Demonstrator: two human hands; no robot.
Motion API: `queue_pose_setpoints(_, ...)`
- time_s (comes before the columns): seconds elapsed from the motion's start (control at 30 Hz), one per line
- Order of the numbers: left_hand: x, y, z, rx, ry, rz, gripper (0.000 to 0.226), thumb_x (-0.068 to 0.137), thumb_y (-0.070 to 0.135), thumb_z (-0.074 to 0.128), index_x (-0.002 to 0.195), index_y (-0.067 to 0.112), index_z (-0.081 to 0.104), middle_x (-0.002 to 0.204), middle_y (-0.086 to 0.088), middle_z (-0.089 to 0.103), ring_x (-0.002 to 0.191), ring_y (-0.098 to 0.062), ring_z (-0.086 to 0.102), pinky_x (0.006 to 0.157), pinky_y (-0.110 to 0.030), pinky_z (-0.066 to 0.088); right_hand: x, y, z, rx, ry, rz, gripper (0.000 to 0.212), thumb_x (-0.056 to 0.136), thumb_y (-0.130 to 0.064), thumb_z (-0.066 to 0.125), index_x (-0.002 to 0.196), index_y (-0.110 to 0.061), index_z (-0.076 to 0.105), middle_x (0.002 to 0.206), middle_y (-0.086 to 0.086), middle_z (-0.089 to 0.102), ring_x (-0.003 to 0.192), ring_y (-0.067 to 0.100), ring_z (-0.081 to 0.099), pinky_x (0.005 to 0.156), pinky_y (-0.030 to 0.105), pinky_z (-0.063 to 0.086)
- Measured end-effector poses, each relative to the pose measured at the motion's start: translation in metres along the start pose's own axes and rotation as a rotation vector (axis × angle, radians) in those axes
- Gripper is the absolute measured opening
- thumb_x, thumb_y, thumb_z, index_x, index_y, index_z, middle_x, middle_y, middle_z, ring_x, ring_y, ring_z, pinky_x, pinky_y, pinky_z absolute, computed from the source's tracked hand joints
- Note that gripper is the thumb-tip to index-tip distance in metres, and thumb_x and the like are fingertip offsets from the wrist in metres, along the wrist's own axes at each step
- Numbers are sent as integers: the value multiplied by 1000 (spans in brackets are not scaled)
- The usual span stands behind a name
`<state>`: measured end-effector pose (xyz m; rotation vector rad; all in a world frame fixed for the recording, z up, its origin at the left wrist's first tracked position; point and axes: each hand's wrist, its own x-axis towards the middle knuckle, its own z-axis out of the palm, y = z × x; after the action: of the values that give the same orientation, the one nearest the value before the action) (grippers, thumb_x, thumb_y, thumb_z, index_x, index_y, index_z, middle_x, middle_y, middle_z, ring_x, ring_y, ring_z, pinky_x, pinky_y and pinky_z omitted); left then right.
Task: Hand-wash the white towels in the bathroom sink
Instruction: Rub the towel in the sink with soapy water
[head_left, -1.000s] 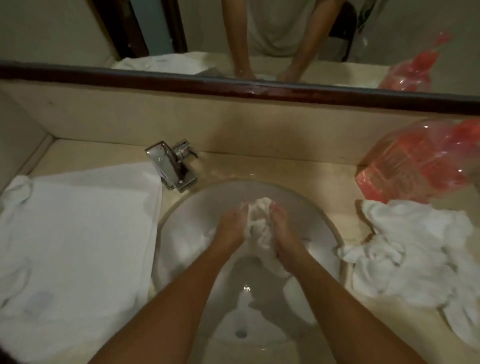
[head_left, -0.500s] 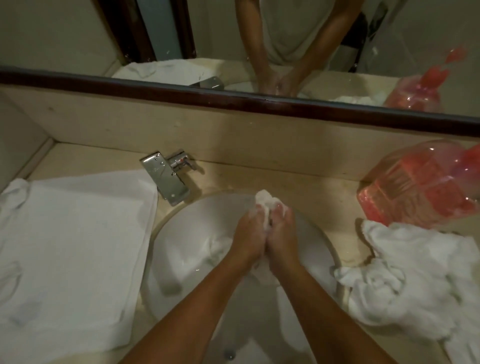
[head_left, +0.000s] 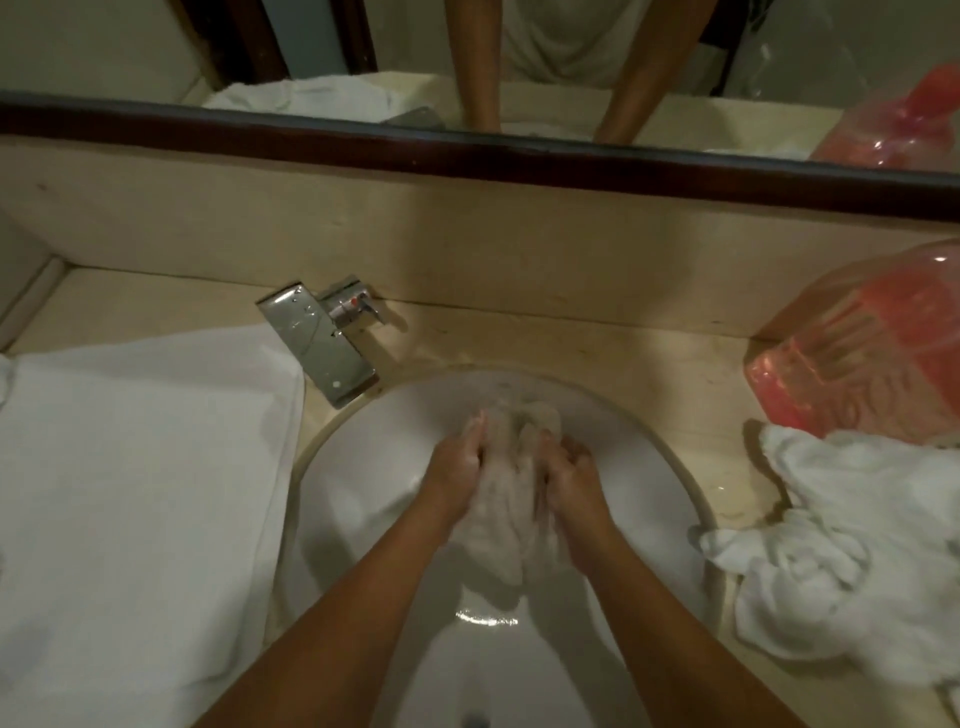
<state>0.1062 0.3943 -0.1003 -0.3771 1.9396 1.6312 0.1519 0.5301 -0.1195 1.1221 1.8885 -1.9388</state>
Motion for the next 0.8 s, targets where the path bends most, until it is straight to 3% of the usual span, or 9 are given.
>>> queue_pose_setpoints(0.1, 15, -35, 8, 341, 48, 6, 59, 109, 55, 27, 124, 18, 71, 120, -7, 74, 109, -23, 66, 100, -40, 51, -7, 5, 7, -11, -5, 52, 44, 99, -59, 63, 129, -29, 49, 109, -3, 71, 91, 12, 71, 71, 18, 57)
queue_pose_setpoints(0.23, 31, -51, 25, 590, 137, -87, 68, 106, 59, 15, 138, 17, 59, 140, -11, 63, 130, -34, 55, 115, -46, 38, 20, 7, 23, -71, 39, 93, 60, 96, -60, 67, 137, -22, 44, 114, 1, 63, 107, 23, 64, 107, 42, 51)
queue_pose_setpoints(0.33, 28, -46, 33, 349, 233, -104, 73, 100, 72, 26, 133, 17, 61, 128, -10, 67, 125, -32, 58, 110, -44, 40, 27, 11, 28, -268, 24, 16, 39, 103, -44, 59, 121, -9, 64, 112, 14, 72, 102, 32, 70, 89, 38, 59)
queue_pose_setpoints(0.37, 22, -43, 32, 215, 249, -77, 71, 99, 73, 34, 130, 16, 63, 120, -6, 69, 118, -29, 62, 102, -40, 47, 22, 9, 22, -189, 52, -1, 33, 107, -39, 53, 113, -10, 69, 103, 13, 75, 96, 31, 72, 83, 34, 59)
queue_pose_setpoints(0.43, 14, -36, 23, -20, 273, -55, 50, 102, 57, 52, 117, 12, 67, 105, -2, 72, 103, -23, 69, 83, -30, 55, 12, 11, 6, 73, 90, 13, 43, 105, -51, 50, 113, -16, 74, 100, 8, 79, 96, 27, 76, 91, 36, 59)
queue_pose_setpoints(0.5, 13, -21, 16, -294, 174, -159, 57, 98, 60, 59, 117, 8, 71, 107, -11, 77, 103, -28, 72, 93, -40, 59, 1, 9, -11, 424, 3, 58, 57, 101, -60, 50, 125, -13, 73, 114, 14, 79, 106, 31, 77, 103, 46, 55)
queue_pose_setpoints(0.57, 6, -1, 16, -551, -58, -348, 82, 92, 76, 52, 126, 3, 70, 121, -19, 74, 121, -35, 66, 114, -47, 46, -14, -3, -17, 672, -100, 128, 64, 105, -58, 46, 132, -6, 70, 125, 22, 74, 113, 35, 74, 105, 50, 52)
queue_pose_setpoints(0.63, -1, 17, 25, -533, -198, -328, 96, 88, 84, 47, 129, 0, 68, 124, -21, 71, 126, -34, 62, 117, -44, 41, -26, -15, -18, 725, -199, 123, 72, 104, -62, 44, 137, -3, 67, 135, 27, 68, 123, 41, 68, 113, 55, 46)
queue_pose_setpoints(0.8, -27, 49, 24, -284, -45, -116, 65, 96, 69, 56, 111, 9, 77, 103, -13, 80, 96, -29, 77, 93, -46, 61, -49, -40, -47, 559, -165, -60, 64, 106, -56, 44, 138, -4, 65, 132, 24, 70, 123, 39, 69, 108, 54, 51)
